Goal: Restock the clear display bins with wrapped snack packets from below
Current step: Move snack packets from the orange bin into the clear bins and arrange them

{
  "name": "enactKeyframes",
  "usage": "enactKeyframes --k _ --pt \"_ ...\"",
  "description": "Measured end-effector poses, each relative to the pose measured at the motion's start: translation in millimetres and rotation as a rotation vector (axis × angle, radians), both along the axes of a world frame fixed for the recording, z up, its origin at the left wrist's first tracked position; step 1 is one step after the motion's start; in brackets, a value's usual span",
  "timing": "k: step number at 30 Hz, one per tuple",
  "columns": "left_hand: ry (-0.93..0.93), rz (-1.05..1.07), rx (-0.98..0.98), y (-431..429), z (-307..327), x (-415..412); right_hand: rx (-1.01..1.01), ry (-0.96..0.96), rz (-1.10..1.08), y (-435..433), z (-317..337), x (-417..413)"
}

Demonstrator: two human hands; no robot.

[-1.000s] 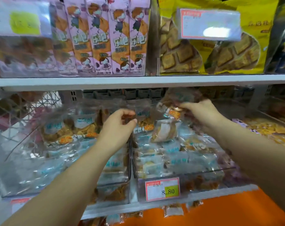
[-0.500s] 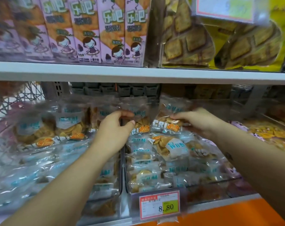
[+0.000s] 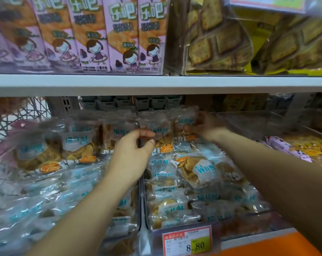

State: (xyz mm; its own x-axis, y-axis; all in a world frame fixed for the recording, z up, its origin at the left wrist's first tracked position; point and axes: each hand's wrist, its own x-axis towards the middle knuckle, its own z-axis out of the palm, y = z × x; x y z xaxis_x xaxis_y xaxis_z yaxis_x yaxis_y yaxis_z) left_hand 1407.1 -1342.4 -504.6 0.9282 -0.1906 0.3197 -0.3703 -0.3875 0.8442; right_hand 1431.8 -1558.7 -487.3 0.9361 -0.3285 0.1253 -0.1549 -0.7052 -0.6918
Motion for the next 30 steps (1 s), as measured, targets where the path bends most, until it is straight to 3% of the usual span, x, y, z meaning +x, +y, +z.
enactKeyframes --k 10,13,17,21,24,27,30 --pt "0.005 -0.027 -0.056 -2 0 -4 0.062 -0.033 0.139 -2 -1 2" --pt "0.003 -0.029 -0.058 -2 -1 -4 -0.007 0.020 0.175 3 -5 5" --pt "0.002 -0.035 -0.007 -1 -3 1 -0.100 -0.006 0.143 7 -11 11" --pt "0.028 -0.074 0.087 3 -4 4 0.010 0.066 0.131 0 -4 8" --pt "0.021 -0.071 0.114 3 -3 3 -0.118 0.041 0.040 -2 14 -13" --pt "-0.001 -0.043 0.105 3 0 1 -0.202 -0.033 0.197 2 32 -51" --pt "-0.027 -0.018 0.105 3 2 -3 -0.266 0.252 0.482 5 46 -90"
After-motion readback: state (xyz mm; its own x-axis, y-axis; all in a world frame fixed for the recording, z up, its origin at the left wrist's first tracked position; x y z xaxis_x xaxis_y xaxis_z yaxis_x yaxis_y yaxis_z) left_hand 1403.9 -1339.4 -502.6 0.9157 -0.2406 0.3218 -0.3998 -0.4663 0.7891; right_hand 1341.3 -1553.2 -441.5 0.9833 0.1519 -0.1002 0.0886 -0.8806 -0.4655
